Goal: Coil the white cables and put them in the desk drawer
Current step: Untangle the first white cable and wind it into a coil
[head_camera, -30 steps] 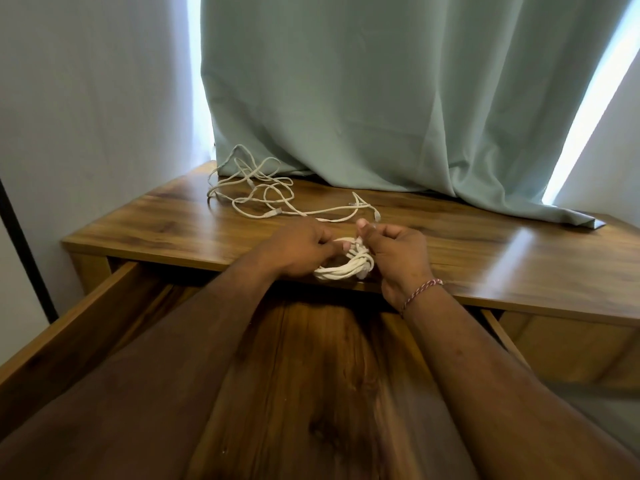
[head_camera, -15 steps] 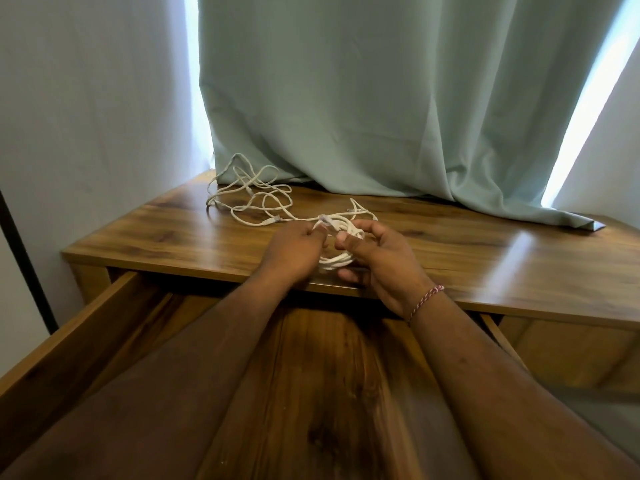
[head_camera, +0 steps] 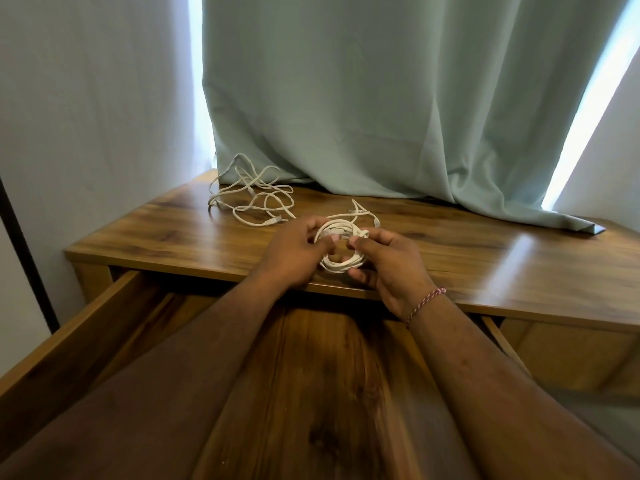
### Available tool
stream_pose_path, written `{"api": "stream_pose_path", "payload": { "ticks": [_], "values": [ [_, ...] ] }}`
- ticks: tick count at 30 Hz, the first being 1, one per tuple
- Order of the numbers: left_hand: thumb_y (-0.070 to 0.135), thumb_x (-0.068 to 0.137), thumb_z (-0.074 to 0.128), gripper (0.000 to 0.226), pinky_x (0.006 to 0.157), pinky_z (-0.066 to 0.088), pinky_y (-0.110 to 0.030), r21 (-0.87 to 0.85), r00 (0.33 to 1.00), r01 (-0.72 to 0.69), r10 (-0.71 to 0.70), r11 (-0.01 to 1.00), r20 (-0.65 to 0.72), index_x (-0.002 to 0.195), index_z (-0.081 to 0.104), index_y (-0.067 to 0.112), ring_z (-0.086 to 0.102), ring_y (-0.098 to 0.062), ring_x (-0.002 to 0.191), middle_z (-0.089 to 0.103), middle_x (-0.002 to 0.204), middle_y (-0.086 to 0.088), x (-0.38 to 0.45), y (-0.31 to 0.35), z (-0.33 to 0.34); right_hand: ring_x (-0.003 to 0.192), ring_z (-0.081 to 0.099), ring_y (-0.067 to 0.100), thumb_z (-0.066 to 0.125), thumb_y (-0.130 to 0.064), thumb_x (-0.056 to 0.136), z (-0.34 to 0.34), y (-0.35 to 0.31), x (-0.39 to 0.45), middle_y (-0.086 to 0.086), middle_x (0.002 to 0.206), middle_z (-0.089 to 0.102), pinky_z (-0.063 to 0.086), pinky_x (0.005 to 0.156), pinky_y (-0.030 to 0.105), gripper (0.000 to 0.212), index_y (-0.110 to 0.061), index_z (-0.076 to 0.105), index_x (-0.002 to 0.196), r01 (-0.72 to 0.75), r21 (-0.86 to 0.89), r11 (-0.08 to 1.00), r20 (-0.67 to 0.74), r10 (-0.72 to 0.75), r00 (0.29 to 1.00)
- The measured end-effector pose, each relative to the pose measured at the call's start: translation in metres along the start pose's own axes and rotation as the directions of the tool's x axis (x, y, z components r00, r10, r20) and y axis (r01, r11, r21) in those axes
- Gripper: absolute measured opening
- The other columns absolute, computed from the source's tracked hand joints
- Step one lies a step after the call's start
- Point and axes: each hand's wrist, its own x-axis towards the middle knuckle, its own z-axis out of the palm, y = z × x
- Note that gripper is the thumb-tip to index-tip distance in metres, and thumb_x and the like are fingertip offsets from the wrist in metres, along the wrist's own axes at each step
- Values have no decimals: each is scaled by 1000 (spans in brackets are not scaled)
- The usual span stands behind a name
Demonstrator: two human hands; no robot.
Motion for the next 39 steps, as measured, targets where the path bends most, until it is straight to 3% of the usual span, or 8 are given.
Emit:
{"api": "stream_pose_path", "payload": {
  "ticks": [3, 7, 12, 16, 25, 29, 33, 39],
  "values": [
    [30, 103, 61, 32, 74, 52, -23, 148, 998, -58, 63, 987, -29, 134, 65, 21, 66, 7, 76, 77, 91, 11, 1, -1, 2, 89, 77, 28, 72, -12, 94, 3, 2, -1, 13, 102, 78, 55, 52, 23, 25, -5, 68, 118, 4, -17, 1000, -21, -4, 1000],
    [23, 104, 58, 12, 51, 50, -26, -142, 993, 118, -113, 983, 38, 106, 69, 28, 65, -3, 55, 76, 87, 5, 0, 4, 1, 89, 76, 27, 71, -11, 95, 3, 0, -3, 14, 105, 79, 55, 54, 23, 26, -7, 66, 120, 19, -16, 1000, -17, -20, 1000],
    [3, 97, 63, 16, 59, 62, -31, -325, 947, 322, -300, 889, 119, 109, 71, 9, 78, -24, 81, 76, 106, -15, 8, 4, -8, 74, 74, 20, 74, -8, 92, 2, 0, -3, 10, 101, 79, 54, 54, 26, 25, -10, 69, 117, 55, -77, 995, 12, -54, 998],
    [-2, 92, 71, 14, 60, 63, -29, -350, 932, 361, -323, 864, 163, 103, 71, 7, 77, -22, 79, 76, 99, -15, 9, 1, -17, 65, 71, 15, 73, -5, 92, 3, 2, -3, 8, 96, 80, 51, 48, 22, 21, -11, 70, 112, 63, -81, 995, 30, -61, 998],
    [15, 81, 87, 26, 40, 50, -25, -207, 954, 265, -288, 942, -86, 85, 62, 9, 67, -22, 48, 74, 75, -14, 9, -1, -7, 67, 72, 16, 73, -5, 92, 3, 8, 1, 9, 95, 79, 47, 43, 20, 19, -11, 69, 109, 76, -24, 997, -18, -76, 997],
    [24, 81, 88, 26, 36, 42, -21, -96, 959, 217, -231, 971, -166, 87, 67, 9, 69, -21, 47, 76, 73, -11, 10, -3, 0, 70, 73, 17, 75, -7, 91, 4, 9, 3, 10, 98, 80, 49, 45, 20, 23, -10, 69, 113, 67, -18, 998, -63, -68, 996],
    [25, 85, 85, 22, 40, 46, -22, -4, 955, 193, -188, 981, -229, 83, 68, 10, 70, -18, 46, 74, 68, -8, 10, -4, 7, 73, 76, 19, 79, -9, 88, 7, 12, 4, 11, 98, 80, 50, 46, 20, 29, -9, 68, 115, 70, -36, 997, -88, -73, 993],
    [27, 88, 74, 17, 64, 52, -35, 438, 950, -21, 155, 899, -272, 76, 64, 21, 61, -16, 72, 64, 73, 4, 6, -6, 20, 71, 73, 19, 80, -8, 86, 7, 13, 7, 10, 97, 79, 51, 48, 23, 32, -8, 67, 115, 59, -37, 998, -150, -63, 987]
  ]
}}
